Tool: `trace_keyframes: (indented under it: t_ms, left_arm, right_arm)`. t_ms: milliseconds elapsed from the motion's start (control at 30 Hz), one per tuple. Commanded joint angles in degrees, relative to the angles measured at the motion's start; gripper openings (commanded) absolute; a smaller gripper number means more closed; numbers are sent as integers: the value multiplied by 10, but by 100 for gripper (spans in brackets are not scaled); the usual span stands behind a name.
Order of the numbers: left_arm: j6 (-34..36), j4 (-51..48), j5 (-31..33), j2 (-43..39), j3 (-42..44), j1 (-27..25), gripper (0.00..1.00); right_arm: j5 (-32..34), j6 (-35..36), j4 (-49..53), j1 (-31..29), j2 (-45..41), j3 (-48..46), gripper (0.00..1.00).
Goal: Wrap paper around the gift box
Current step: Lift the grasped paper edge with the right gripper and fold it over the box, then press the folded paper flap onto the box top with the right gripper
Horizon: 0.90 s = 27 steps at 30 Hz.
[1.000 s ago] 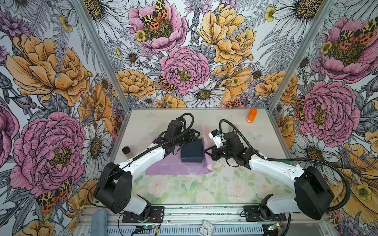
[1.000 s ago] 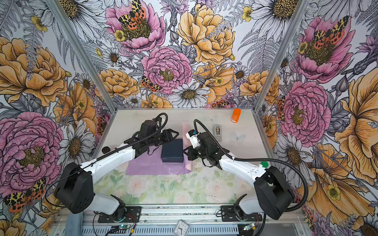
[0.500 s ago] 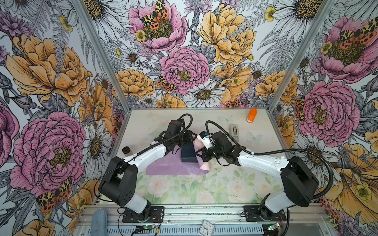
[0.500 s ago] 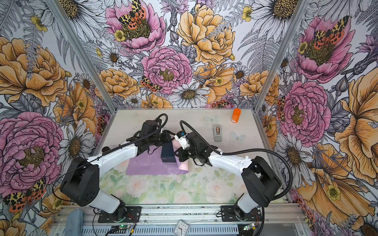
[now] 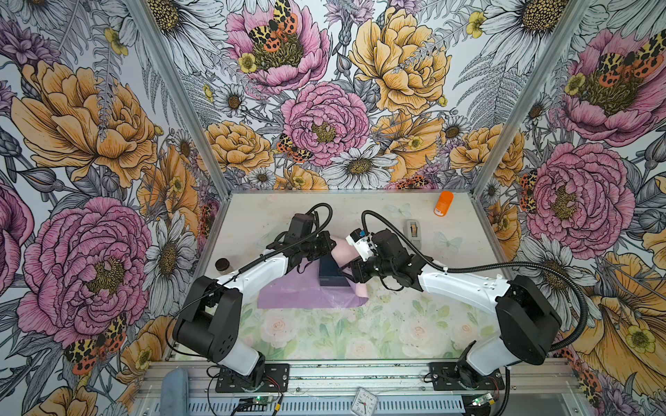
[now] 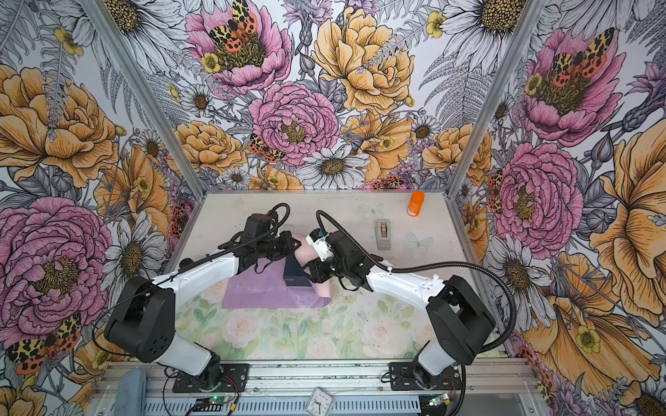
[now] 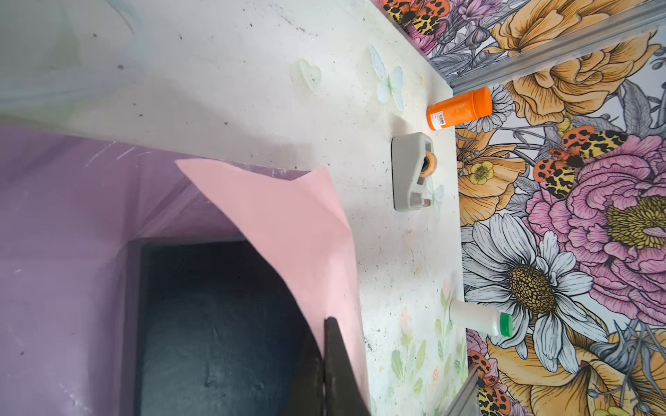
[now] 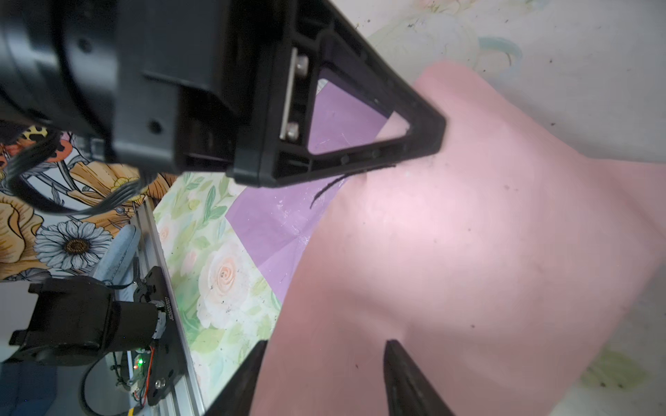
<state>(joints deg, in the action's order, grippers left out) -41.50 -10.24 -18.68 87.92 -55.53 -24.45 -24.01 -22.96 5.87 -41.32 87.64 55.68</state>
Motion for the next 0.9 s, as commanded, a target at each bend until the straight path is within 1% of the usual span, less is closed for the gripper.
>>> trace_keyframes:
  t_ms: [0,100,133,233,433,600,700,800,867]
  left_arm:
    - [27,-19,18,5,10,9,0]
    - [35,-28,22,2,15,16,0]
    - [37,-31,24,-1,16,18,0]
    - [45,-40,30,-5,21,23,0]
    - [55,-49,34,-4,27,33,0]
    - [55,-52,43,-1,33,37,1]
    - [54,-56,50,-4,36,37,18]
    - [47,-58,57,-12,43,41,37]
    - [43,-58,60,-18,49,43,45]
  right_arm:
    - [3,-35,7,27,-45,8,63]
    - [59,-68,53,51,-52,15,64]
    - [83,-74,78,57,-49,23,65]
    - [122,-75,130,60,-21,48,65]
    - [116,-76,151,42,66,98,65]
    - [123,-78,154,29,114,120,65]
    - [127,-78,156,25,129,125,65]
    - [131,-81,157,21,138,126,64]
    - [135,-86,157,19,140,124,64]
